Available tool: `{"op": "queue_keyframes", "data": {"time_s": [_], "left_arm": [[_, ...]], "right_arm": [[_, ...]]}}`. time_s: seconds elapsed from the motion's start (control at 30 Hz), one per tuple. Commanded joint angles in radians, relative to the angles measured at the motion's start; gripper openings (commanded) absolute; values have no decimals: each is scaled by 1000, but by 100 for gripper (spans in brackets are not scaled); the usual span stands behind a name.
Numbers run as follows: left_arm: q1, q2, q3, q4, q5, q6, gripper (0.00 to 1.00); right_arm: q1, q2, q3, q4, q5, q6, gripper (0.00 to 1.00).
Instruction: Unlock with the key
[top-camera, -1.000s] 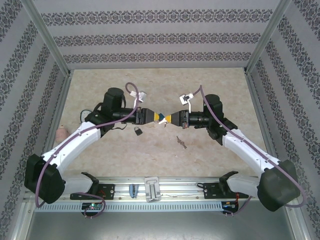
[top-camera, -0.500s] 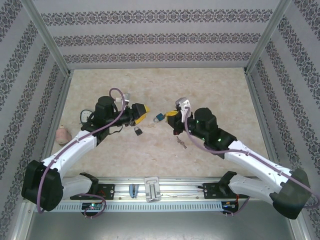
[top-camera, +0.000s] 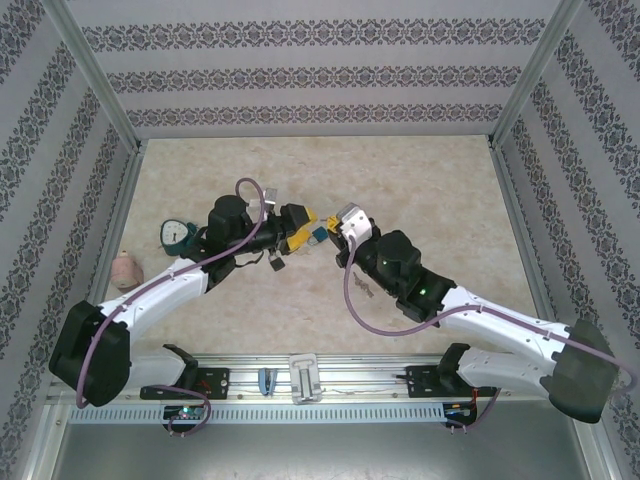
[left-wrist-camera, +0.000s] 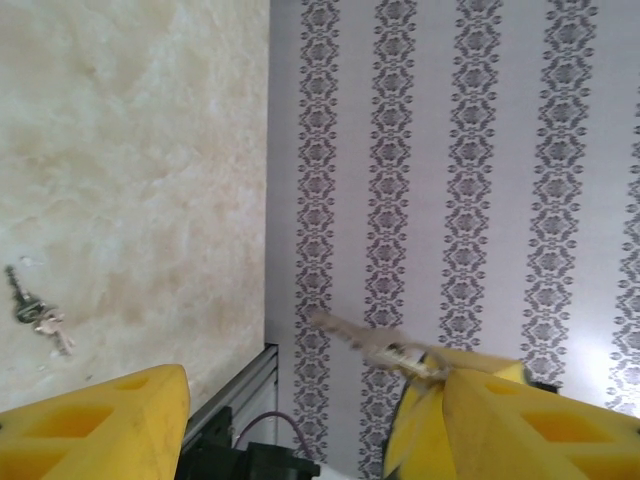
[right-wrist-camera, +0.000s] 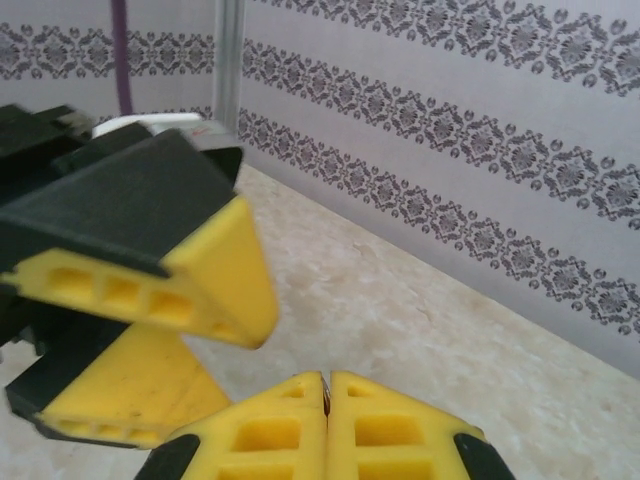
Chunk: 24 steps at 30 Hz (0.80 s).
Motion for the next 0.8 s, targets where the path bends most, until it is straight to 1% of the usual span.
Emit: {"op": "queue_keyframes", "data": {"time_s": [0.0, 0.07, 0.13, 0.27, 0.3, 0.4, 0.5, 0.6, 0.63, 0.73, 0.77], "left_arm": [[-15, 6, 7, 117, -19, -54, 68], [-22, 12, 12, 117, -20, -57, 67], [-30, 24, 19, 128, -14, -67, 65], [-41, 49, 22, 182, -1, -99, 55], [-43, 54, 21, 187, 1, -105, 51], [-43, 66, 17, 188, 6, -108, 45], [-44, 73, 11, 213, 7, -123, 43], [-44, 80, 15, 220, 13, -123, 36], [-44, 81, 14, 220, 14, -123, 31], [-43, 88, 6, 237, 16, -132, 21], [-43, 88, 3, 241, 17, -134, 20]], "right_arm": [[19, 3, -18, 57, 27, -54, 0], [25, 2, -25, 66, 24, -57, 0], [28, 2, -31, 77, 23, -58, 0], [40, 12, -36, 91, 44, -81, 0], [41, 14, -38, 97, 49, -85, 0], [43, 24, -50, 123, 60, -99, 0], [51, 36, -58, 134, 71, -125, 0], [60, 42, -64, 139, 81, -144, 0], [65, 45, -66, 141, 85, -155, 0], [83, 52, -66, 139, 103, -186, 0], [86, 52, -67, 138, 104, -190, 0]]}}
